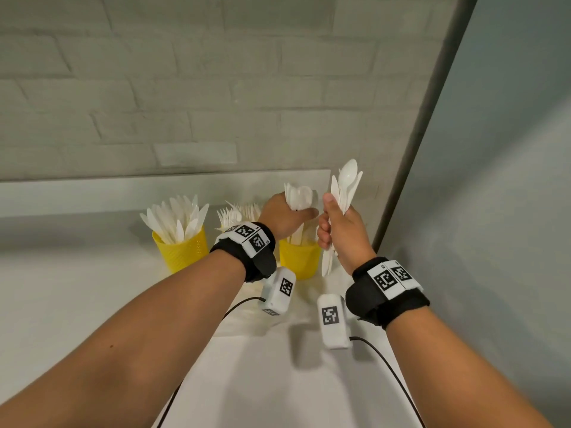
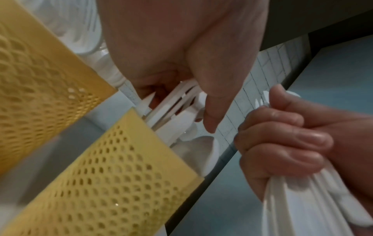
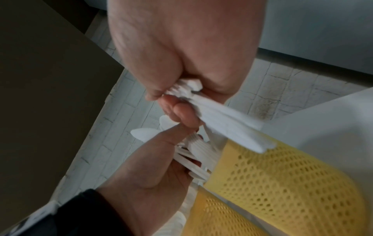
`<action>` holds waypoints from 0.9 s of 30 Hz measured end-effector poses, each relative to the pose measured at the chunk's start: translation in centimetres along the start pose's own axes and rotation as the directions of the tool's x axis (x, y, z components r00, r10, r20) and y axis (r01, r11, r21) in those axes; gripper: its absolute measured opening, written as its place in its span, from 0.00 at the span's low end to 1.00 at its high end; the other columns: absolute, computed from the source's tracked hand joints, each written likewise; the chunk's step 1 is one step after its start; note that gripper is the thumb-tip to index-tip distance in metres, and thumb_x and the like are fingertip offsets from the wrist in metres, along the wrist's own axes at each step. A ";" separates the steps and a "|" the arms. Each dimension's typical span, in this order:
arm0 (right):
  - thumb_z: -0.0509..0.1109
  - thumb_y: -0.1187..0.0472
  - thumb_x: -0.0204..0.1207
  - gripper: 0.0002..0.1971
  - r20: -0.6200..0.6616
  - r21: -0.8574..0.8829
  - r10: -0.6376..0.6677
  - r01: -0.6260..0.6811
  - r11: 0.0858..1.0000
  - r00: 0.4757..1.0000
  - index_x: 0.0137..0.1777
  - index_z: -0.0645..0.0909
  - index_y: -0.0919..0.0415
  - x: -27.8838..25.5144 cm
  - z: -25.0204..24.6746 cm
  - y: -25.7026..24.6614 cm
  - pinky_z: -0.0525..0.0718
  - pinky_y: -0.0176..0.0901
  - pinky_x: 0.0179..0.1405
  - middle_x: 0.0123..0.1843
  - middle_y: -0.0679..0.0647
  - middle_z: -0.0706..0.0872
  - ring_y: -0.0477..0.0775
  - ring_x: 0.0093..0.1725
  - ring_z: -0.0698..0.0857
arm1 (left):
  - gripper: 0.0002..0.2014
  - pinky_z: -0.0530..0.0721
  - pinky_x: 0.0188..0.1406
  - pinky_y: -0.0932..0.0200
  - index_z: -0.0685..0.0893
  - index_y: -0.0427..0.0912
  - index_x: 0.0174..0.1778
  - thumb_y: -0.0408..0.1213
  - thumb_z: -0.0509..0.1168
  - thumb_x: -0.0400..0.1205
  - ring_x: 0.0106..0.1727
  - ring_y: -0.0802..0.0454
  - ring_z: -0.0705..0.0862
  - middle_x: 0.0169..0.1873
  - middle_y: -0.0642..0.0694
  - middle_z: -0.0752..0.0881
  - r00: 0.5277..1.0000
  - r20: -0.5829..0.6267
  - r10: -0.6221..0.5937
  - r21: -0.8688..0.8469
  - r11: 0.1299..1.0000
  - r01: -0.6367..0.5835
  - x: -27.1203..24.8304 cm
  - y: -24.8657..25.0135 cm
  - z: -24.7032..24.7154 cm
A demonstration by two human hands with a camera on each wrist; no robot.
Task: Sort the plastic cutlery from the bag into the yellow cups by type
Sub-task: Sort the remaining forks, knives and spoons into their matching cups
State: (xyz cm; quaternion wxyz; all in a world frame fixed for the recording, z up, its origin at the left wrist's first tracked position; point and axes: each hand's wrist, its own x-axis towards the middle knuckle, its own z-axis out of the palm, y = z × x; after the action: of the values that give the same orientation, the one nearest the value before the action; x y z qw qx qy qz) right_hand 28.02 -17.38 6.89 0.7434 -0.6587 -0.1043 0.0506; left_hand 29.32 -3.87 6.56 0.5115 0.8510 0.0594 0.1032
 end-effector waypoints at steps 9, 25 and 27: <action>0.60 0.50 0.84 0.18 0.015 0.004 -0.002 0.002 1.000 1.000 0.33 0.69 0.57 0.2 -0.1 0.2 0.67 0.38 0.19 0.21 0.48 0.69 0.46 0.18 0.67 | 0.12 0.77 0.35 0.60 0.82 0.47 0.33 0.49 0.73 0.76 0.40 0.48 0.84 0.33 0.47 0.85 0.997 0.071 -0.030 0.202 0.979 0.016 0.2 0.3 -0.3; 0.60 0.50 0.85 0.18 0.072 0.012 0.026 -0.027 1.000 0.997 0.33 0.69 0.55 0.4 0.5 1.1 0.68 0.37 0.17 0.21 0.48 0.70 0.46 0.18 0.68 | 0.11 0.89 0.53 0.47 0.90 0.34 0.43 0.38 0.75 0.71 0.43 0.43 0.92 0.39 0.39 0.91 0.980 0.149 -0.132 0.340 0.937 0.075 0.2 2.2 -1.7; 0.60 0.51 0.85 0.17 0.079 0.020 0.025 -0.027 0.999 0.997 0.34 0.69 0.55 0.4 0.8 1.0 0.67 0.36 0.17 0.20 0.47 0.70 0.46 0.18 0.67 | 0.07 0.89 0.54 0.44 0.88 0.35 0.40 0.34 0.75 0.70 0.45 0.42 0.92 0.38 0.39 0.90 0.971 0.182 -0.153 0.295 0.951 0.095 0.1 2.6 -2.3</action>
State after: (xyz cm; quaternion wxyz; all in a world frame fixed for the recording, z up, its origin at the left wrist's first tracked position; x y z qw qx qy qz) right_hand 28.29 -16.39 6.02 0.7451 -0.6495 -0.1243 0.0871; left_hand 28.88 -3.09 9.89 0.3928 0.9162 0.0750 -0.0260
